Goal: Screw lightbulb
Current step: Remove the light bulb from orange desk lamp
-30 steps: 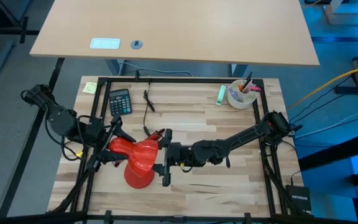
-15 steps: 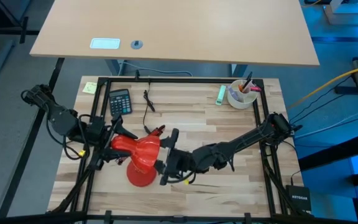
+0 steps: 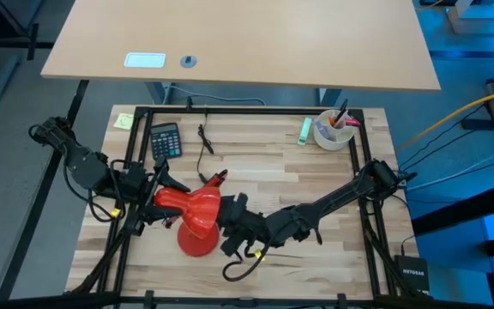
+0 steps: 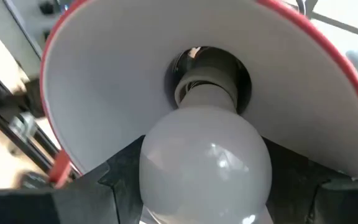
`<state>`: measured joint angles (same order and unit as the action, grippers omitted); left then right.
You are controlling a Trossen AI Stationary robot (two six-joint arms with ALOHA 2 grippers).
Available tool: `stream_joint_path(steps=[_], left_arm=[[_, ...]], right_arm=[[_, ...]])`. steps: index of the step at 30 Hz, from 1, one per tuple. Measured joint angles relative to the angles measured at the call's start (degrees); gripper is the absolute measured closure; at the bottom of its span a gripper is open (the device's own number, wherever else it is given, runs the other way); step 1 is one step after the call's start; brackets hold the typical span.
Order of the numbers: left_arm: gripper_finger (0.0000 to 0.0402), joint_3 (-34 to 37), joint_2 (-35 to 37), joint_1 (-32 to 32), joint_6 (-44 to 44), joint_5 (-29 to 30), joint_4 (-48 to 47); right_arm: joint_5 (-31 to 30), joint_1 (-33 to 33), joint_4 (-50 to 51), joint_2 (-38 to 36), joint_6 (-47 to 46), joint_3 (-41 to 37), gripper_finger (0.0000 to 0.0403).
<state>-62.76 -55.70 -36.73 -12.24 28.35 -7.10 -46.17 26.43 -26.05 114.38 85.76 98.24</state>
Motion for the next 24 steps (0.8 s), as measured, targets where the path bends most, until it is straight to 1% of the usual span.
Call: stream_joint_path(steps=[2, 5, 8, 10, 13, 18, 21, 24], left_arm=[[0.0149, 0.0, 0.0, 0.0, -0.1, 0.1, -0.1], [0.0149, 0.0, 0.0, 0.0, -0.2, 0.2, -0.3], [0.0149, 0.0, 0.0, 0.0, -0.6, 0.4, -0.3], [0.0149, 0.0, 0.0, 0.0, -0.9, 0.4, -0.4], [0.0149, 0.0, 0.0, 0.0, -0.9, 0.5, -0.1], [0.0149, 0.0, 0.0, 0.0, -0.4, 0.4, 0.2], [0.0149, -0.1, 0.0, 0.0, -0.3, 0.4, 0.2], [0.0149, -0.1, 0.0, 0.0, -0.4, 0.5, 0.3]], right_arm=[[-0.8, 0.0, -1.7, 0.8, 5.3, 0.0, 0.0150], [-0.7, 0.0, -2.5, 1.3, 5.8, -0.1, 0.0150], [0.3, 0.0, -3.5, 1.4, 1.6, -0.2, 0.0147], [-0.1, 0.3, -6.7, 1.7, -0.2, -0.5, 0.0138], [-0.8, 1.0, -9.1, 1.9, -2.8, -0.6, 0.0113], [-1.0, 2.1, -8.7, 1.8, -13.1, 0.5, 0.0058], [-4.2, 2.5, -8.9, 1.8, -15.7, 0.5, 0.0041], [-8.2, 3.5, -9.3, 1.6, -18.7, 0.7, 0.0038]])
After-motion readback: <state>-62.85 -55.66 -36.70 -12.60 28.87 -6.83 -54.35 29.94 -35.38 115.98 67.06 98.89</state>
